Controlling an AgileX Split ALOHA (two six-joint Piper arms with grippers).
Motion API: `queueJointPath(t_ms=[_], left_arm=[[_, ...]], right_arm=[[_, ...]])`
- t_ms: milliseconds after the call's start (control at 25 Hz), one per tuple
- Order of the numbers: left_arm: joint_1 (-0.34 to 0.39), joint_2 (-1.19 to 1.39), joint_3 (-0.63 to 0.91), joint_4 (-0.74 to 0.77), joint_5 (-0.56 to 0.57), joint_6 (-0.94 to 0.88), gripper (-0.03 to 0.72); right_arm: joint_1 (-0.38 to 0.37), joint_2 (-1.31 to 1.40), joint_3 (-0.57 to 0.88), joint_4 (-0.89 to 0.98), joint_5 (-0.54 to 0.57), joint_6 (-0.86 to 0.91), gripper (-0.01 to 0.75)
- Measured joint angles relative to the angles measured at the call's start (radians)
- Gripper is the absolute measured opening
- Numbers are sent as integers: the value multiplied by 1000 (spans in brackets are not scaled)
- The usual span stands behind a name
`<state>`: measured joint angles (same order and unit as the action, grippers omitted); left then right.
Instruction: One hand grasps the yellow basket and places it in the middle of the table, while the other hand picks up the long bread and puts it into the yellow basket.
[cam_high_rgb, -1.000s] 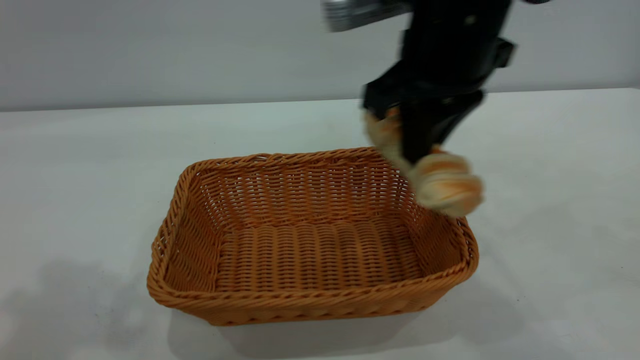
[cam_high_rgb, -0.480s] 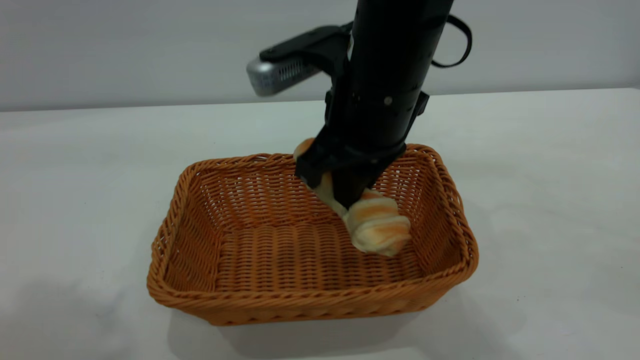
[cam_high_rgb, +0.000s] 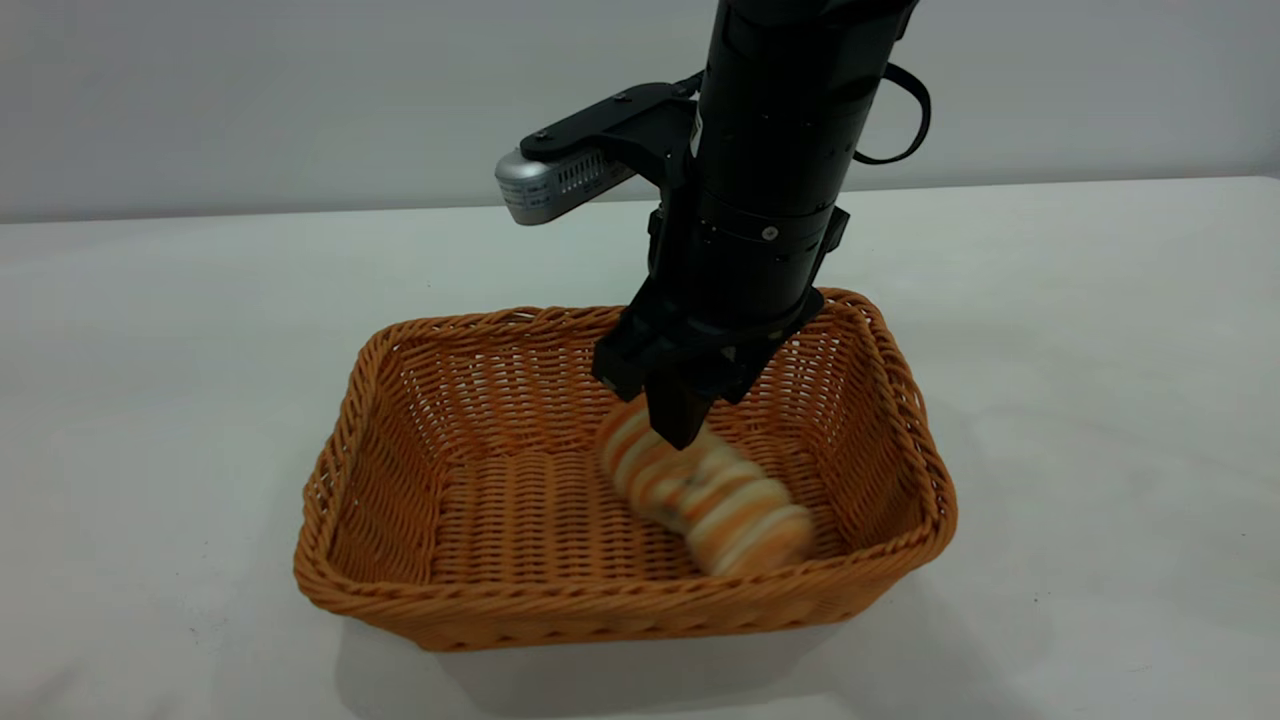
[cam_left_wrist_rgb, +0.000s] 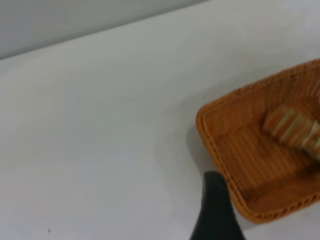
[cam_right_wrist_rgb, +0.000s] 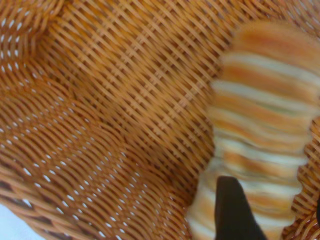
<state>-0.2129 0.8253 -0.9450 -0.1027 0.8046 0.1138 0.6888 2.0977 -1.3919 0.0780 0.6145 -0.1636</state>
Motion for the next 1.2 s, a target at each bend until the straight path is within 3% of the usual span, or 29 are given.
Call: queueJointPath(t_ms=[520,920,1200], left_arm=[[0,-353,254,23,85,0,569],[0,-578,324,25,148,0,569],[0,-635,325,25,258,0,569]], right_arm=[[-16,-185,0,-78,41,25,402],[-153,-449,1,-153,240,65,352],[-167,-640,1,-152,344,66,345]])
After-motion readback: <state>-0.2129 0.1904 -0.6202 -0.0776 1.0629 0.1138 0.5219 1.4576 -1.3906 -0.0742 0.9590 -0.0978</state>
